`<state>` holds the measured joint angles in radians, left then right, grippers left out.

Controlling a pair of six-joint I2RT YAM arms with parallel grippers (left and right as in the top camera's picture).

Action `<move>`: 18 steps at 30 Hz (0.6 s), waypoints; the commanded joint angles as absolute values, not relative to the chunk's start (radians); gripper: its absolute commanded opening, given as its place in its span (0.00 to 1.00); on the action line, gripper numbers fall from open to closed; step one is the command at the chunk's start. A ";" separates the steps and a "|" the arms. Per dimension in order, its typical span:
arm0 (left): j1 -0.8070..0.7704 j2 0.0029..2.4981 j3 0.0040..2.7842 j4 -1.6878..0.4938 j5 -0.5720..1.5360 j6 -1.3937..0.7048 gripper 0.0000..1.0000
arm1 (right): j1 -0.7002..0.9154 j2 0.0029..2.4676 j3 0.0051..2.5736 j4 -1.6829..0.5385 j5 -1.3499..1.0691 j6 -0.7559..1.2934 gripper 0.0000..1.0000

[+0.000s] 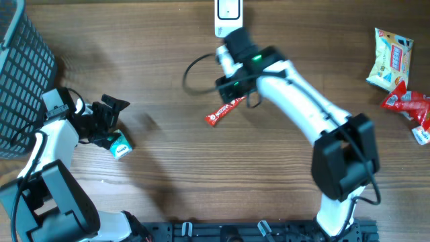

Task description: Scan the item barcode

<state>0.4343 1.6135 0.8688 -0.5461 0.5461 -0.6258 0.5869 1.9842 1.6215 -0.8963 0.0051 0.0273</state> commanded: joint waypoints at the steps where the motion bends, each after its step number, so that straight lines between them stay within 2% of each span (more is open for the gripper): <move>1: 0.439 1.603 0.871 -0.546 0.529 -0.606 1.00 | 0.720 2.000 1.628 -0.899 0.310 -0.131 0.69; 5: 0.439 1.603 0.871 -0.546 0.529 -0.606 1.00 | 0.815 2.069 1.628 -0.913 0.393 -0.115 0.69; 8: 0.439 1.603 0.871 -0.546 0.529 -0.606 1.00 | 0.852 2.108 1.628 -0.942 0.371 -0.025 0.70; 12: 0.439 1.603 0.871 -0.546 0.529 -0.606 1.00 | 0.902 2.153 1.628 -0.949 0.375 -0.003 0.71; 18: 0.439 1.603 0.871 -0.546 0.529 -0.606 1.00 | 0.913 2.177 1.628 -0.943 0.434 0.005 0.72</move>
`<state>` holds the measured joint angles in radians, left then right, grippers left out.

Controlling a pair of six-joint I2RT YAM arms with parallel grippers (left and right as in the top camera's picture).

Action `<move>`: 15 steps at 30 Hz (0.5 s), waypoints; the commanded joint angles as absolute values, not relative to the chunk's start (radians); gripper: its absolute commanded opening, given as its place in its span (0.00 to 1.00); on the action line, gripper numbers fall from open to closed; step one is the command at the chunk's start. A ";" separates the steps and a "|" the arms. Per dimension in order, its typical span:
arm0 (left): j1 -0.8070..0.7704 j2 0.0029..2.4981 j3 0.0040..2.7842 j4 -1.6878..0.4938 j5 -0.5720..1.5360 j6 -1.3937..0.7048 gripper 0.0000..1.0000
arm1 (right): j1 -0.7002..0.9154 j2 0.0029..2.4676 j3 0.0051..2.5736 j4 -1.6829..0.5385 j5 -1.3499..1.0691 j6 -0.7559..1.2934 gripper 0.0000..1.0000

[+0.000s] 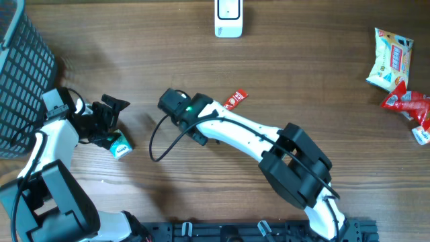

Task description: Scan the item barcode

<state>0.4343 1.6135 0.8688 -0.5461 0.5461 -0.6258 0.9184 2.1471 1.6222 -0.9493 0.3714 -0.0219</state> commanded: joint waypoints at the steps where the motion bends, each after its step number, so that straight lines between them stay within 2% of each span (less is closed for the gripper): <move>1: 0.439 1.603 0.871 -0.546 0.529 -0.606 1.00 | 0.910 2.181 1.628 -0.939 0.434 0.012 0.72; 9: 0.439 1.603 0.871 -0.546 0.529 -0.606 1.00 | 0.905 2.233 1.628 -0.927 0.471 0.063 0.72; 15: 0.439 1.603 0.871 -0.546 0.529 -0.606 1.00 | 0.905 2.262 1.628 -0.913 0.611 0.107 0.72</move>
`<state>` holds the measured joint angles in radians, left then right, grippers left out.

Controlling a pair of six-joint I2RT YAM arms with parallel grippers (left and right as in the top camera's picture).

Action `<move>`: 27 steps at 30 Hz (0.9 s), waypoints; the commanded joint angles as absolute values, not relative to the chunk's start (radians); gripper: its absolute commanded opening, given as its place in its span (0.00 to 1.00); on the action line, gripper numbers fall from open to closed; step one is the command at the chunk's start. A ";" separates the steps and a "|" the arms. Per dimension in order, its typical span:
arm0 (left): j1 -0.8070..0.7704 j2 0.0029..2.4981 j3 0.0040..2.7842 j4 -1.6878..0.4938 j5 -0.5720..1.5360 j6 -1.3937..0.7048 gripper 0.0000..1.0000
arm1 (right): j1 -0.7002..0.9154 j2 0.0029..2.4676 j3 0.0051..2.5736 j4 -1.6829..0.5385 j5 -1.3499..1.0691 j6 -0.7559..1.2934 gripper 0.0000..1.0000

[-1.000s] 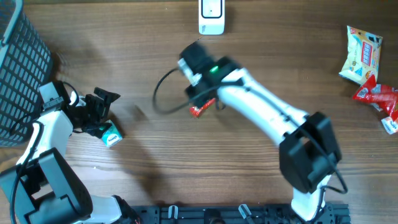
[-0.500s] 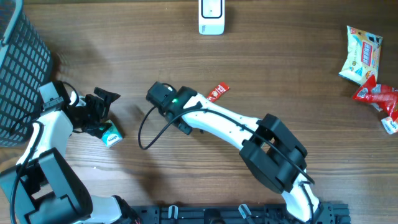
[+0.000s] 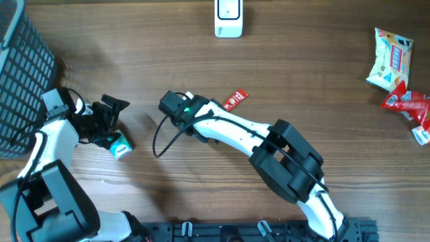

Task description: Scan the item barcode

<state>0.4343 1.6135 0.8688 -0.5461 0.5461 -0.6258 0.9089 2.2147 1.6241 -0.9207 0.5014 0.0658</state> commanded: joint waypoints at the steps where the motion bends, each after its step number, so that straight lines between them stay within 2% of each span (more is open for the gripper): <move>1: 0.439 1.603 0.871 -0.546 0.529 -0.606 1.00 | 0.905 2.265 1.628 -0.913 0.614 0.104 0.72; 5: 0.439 1.603 0.871 -0.546 0.529 -0.606 1.00 | 0.899 2.275 1.628 -0.907 0.622 0.105 0.70; 10: 0.439 1.603 0.871 -0.546 0.529 -0.606 1.00 | 0.894 2.297 1.628 -0.883 0.632 0.104 0.60; 11: 0.439 1.603 0.871 -0.546 0.529 -0.606 1.00 | 0.894 2.300 1.628 -0.881 0.632 0.104 0.52; 15: 0.439 1.603 0.871 -0.546 0.529 -0.606 1.00 | 0.894 2.300 1.628 -0.875 0.632 0.105 0.31; 18: 0.439 1.603 0.871 -0.546 0.529 -0.606 1.00 | 0.892 2.300 1.628 -0.868 0.632 0.105 0.08; 19: 0.439 1.603 0.871 -0.546 0.529 -0.606 1.00 | 0.892 2.300 1.628 -0.867 0.632 0.105 0.04; 27: 0.439 1.603 0.871 -0.546 0.529 -0.606 1.00 | 0.897 2.289 1.638 -0.903 0.635 0.172 0.04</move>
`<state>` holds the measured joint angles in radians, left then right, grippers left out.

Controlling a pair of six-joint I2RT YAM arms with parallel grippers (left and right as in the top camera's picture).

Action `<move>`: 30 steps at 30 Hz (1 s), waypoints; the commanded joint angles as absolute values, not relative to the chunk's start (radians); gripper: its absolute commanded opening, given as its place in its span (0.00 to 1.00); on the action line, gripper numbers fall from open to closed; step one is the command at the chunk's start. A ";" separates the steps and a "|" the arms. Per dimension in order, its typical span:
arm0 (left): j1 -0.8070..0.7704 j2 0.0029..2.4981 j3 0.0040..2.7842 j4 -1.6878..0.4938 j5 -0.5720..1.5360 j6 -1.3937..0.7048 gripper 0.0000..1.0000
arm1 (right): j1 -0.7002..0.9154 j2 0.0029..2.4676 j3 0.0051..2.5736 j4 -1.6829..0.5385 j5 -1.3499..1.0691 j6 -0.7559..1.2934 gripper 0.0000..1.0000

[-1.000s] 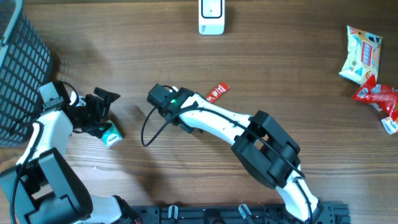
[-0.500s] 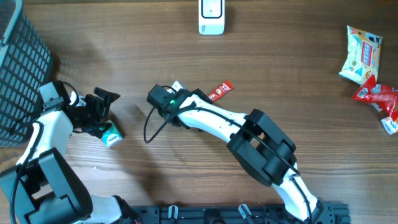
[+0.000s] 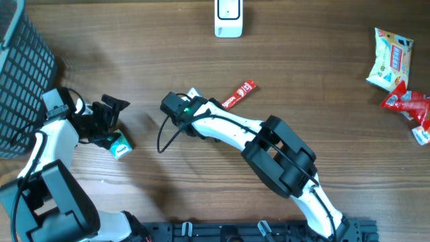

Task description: Scan the item barcode

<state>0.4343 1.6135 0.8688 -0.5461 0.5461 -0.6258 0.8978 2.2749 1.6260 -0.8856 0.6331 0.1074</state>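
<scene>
The white barcode scanner (image 3: 228,17) stands at the table's far edge. A red stick packet (image 3: 240,93) lies slanted below it, near mid-table. My right arm reaches far left, its wrist folded back. The right gripper (image 3: 213,104) meets the packet's lower-left end and seems shut on it, though the fingers are largely hidden. My left gripper (image 3: 113,136) is at the left side of the table, closed on a small green-and-white box (image 3: 122,148) that rests on the wood.
A dark mesh basket (image 3: 23,74) fills the far left corner beside the left arm. Snack packets, one yellow (image 3: 391,60) and one red (image 3: 406,104), lie at the right edge. The right arm's elbow (image 3: 279,154) spans the middle of the table.
More of the red packet shows now, and its far end has shifted up and right. The right arm's elbow has moved slightly left. The left arm and the green box are unchanged.
At first the right gripper was just below the scanner, with the red packet slanting down-left from it. Then the arm was stretched left across the table, the packet partly hidden behind it. It stays there now, with the packet showing longer. The left arm never moved.
</scene>
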 commanded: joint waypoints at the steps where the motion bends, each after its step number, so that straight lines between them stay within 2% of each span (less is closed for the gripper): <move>1: 0.439 1.603 0.871 -0.546 0.529 -0.606 1.00 | 0.896 2.277 1.646 -0.914 0.626 0.210 0.04; 15: 0.439 1.603 0.871 -0.546 0.529 -0.606 1.00 | 0.818 1.998 1.663 -0.889 0.414 0.292 0.04; 21: 0.439 1.603 0.871 -0.546 0.529 -0.606 1.00 | 0.733 1.887 1.663 -0.846 0.154 0.316 0.04; 30: 0.439 1.603 0.871 -0.546 0.529 -0.606 1.00 | 0.511 1.849 1.660 -0.778 -0.390 0.325 0.04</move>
<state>0.4343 1.6135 0.8688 -0.5461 0.5457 -0.6258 0.5869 1.8702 1.6447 -0.7906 -0.0998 0.3065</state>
